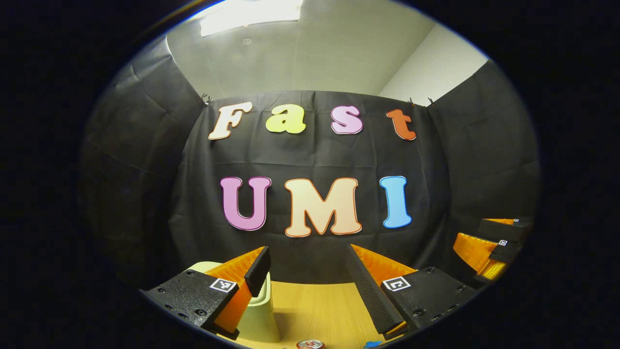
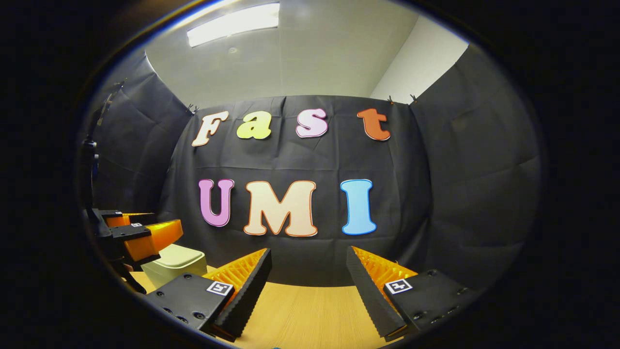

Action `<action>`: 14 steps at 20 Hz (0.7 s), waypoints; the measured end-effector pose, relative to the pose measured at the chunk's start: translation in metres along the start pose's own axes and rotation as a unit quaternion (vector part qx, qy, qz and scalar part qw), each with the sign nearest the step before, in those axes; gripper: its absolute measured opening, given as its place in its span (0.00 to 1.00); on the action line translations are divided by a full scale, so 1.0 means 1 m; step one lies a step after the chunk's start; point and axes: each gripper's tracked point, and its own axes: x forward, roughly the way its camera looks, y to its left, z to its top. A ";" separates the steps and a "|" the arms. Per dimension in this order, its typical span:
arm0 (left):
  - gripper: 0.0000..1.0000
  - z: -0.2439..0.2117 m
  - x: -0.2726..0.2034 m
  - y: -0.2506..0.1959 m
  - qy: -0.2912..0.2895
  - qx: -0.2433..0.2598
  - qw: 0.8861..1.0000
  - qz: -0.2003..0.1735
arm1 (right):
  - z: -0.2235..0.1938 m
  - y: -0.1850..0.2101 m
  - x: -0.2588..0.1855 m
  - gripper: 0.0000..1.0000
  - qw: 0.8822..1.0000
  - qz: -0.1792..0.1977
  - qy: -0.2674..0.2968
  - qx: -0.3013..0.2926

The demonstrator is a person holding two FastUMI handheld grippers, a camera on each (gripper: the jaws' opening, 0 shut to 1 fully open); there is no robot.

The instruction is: Press the lid of the desktop garbage bin to open it, pick up the crumpled paper on the desktop and throw it into the bin, then pick up the pop can on the desktop and drop it into the bin, and finally close the garbage bin lid.

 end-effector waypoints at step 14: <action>0.82 -0.001 -0.010 0.006 0.004 0.011 1.000 0.010 | -0.004 0.005 -0.011 0.98 1.000 0.015 0.009 -0.003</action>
